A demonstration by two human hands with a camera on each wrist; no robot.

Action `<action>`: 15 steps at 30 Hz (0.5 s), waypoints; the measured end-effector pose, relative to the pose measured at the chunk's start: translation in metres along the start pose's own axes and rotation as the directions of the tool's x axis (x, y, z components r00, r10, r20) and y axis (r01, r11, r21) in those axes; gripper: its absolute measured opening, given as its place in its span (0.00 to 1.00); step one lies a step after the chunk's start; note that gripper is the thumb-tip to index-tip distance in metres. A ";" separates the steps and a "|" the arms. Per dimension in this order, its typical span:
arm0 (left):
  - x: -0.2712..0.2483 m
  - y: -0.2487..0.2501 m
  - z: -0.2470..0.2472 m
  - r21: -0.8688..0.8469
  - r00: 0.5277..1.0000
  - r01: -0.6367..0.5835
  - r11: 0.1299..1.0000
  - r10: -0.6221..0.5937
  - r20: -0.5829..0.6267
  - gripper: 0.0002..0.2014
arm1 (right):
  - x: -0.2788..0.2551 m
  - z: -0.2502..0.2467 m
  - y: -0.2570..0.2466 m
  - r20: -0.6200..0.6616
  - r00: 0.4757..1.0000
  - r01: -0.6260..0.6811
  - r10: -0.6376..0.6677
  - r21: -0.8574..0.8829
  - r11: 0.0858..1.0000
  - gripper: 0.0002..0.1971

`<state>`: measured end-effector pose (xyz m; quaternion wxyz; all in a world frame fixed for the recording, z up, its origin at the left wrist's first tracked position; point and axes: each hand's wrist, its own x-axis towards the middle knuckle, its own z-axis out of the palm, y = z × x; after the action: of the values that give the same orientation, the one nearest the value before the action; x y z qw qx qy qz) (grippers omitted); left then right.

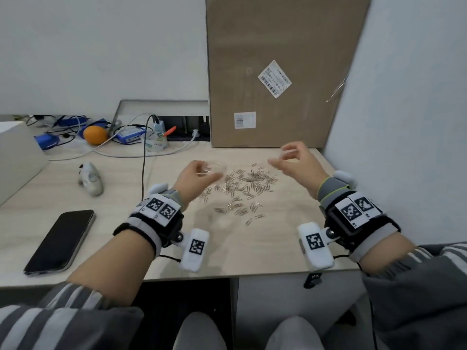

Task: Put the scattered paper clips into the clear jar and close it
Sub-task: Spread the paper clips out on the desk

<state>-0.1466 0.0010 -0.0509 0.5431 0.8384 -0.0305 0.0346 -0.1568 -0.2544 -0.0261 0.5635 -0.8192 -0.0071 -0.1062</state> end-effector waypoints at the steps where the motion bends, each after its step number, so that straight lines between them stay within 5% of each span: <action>1: 0.006 -0.005 -0.006 -0.015 0.997 0.044 0.999 -0.045 -0.063 0.28 | 0.008 -0.005 0.012 -0.062 0.997 -0.041 0.042 0.017 0.999 0.27; 7: 0.051 -0.044 -0.040 0.031 0.929 0.296 0.955 -0.280 -0.243 0.35 | 0.044 -0.029 0.083 -0.231 0.944 -0.259 0.233 -0.087 0.962 0.24; 15: 0.080 -0.067 -0.052 0.221 0.880 0.461 0.859 -0.410 -0.240 0.37 | 0.065 -0.045 0.117 -0.161 0.946 -0.322 0.281 -0.357 0.877 0.30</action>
<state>-0.0621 0.0752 -0.0835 0.4171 0.8828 0.2160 -0.0084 -0.0852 -0.3458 -0.1070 0.4041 -0.8967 0.1707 -0.0591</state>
